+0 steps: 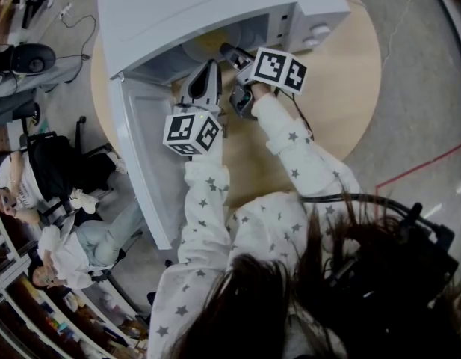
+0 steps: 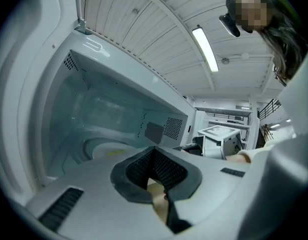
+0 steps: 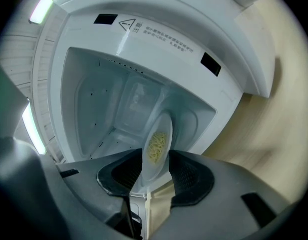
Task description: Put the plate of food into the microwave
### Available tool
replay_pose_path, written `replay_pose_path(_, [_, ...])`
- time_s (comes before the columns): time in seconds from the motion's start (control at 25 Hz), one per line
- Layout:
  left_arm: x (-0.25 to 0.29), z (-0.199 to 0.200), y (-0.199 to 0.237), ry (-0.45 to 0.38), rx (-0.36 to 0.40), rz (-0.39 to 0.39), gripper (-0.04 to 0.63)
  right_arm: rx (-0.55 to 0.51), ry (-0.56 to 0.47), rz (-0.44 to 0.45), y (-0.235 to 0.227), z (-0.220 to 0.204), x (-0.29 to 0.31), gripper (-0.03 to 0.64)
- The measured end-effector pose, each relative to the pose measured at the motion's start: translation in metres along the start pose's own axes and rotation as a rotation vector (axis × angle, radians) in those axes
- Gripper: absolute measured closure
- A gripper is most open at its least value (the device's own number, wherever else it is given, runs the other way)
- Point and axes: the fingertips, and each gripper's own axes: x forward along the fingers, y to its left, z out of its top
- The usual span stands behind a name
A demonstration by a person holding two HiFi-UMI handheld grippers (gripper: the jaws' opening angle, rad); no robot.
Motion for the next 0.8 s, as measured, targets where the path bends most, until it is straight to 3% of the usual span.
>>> replay_pose_path(0.44, [-0.012,0.009,0.012,-0.01,-0.011,0.008,0.594,0.04,0.001,-0.004,0.006,-0.009,-0.004,0.46])
replay_pose_path(0.8, [-0.033,0.012,-0.011,-0.03,0.018,-0.013,0.594,0.026,0.07,0.194,0.047,-0.03,-0.039,0.477])
